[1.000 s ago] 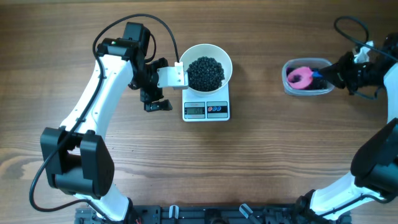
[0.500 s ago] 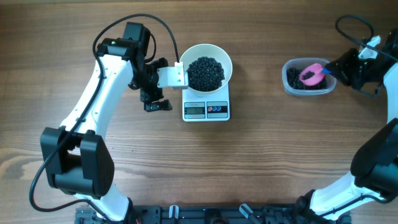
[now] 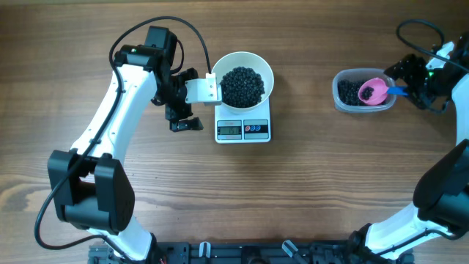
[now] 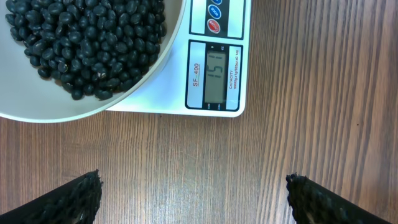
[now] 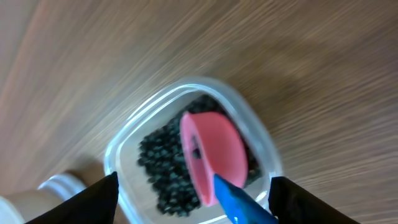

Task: Scoop item into bowl and weigh 150g on scale
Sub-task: 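Open the right gripper and move it back toward the scale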

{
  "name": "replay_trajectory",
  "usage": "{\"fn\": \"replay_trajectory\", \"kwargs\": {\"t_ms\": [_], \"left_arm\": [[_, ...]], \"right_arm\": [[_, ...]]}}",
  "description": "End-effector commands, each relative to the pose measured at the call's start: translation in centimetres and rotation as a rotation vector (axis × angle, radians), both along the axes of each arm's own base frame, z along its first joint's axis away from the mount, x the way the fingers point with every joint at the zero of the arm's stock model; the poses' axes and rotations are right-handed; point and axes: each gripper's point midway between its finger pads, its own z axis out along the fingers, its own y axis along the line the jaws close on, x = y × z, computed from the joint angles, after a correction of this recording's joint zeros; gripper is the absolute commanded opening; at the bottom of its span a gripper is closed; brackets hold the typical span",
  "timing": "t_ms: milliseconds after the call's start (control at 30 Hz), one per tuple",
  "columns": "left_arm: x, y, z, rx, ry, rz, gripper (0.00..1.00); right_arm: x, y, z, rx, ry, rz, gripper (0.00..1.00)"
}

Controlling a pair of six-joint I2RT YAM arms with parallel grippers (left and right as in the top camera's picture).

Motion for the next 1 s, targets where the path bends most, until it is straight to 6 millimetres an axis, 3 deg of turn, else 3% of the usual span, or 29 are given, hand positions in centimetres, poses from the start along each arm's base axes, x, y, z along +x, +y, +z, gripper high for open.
{"fn": "replay_trajectory", "kwargs": {"t_ms": [0, 200, 267, 333, 433, 500, 567, 633, 700, 800, 967], "left_arm": [[-0.2, -0.2, -0.1, -0.023, 0.007, -0.017, 1.00], [-0.2, -0.2, -0.1, -0.023, 0.007, -0.017, 1.00], [-0.2, -0.2, -0.1, -0.023, 0.007, -0.017, 1.00], [-0.2, -0.2, -0.1, -0.023, 0.007, -0.017, 1.00], [-0.2, -0.2, -0.1, -0.023, 0.007, -0.017, 1.00], [-0.2, -0.2, -0.1, -0.023, 0.007, -0.017, 1.00], [-0.2, -0.2, -0.1, -0.023, 0.007, -0.016, 1.00], [-0.2, -0.2, -0.1, -0.023, 0.007, -0.017, 1.00], [-0.2, -0.2, -0.1, -0.023, 0.007, -0.017, 1.00], [-0.2, -0.2, -0.1, -0.023, 0.007, -0.017, 1.00], [-0.2, -0.2, -0.1, -0.023, 0.007, -0.017, 1.00]], "right_arm": [[-0.7, -2.8, -0.6, -0.161, 0.063, -0.066, 0.86], [-2.2, -6.2, -0.9, -0.303, 0.149, -0.233, 1.00], [-2.5, -7.4, -0.8, -0.363, 0.165, -0.269, 1.00], [-1.9, -8.2, -0.3, -0.403, 0.136, -0.289, 1.00], [1.3, -8.6, 1.3, -0.423, -0.013, -0.228, 0.99], [5.5, -5.9, 3.5, -0.349, -0.241, -0.027, 0.99], [9.4, -2.3, 8.1, -0.203, -0.538, 0.119, 1.00], [10.9, 0.0, 11.2, -0.080, -0.689, 0.167, 1.00], [11.1, 2.9, 12.9, 0.027, -0.762, 0.252, 1.00], [10.8, 6.6, 13.1, 0.116, -0.766, 0.355, 1.00], [10.0, 14.5, 11.3, 0.178, -0.687, 0.524, 1.00]]}}
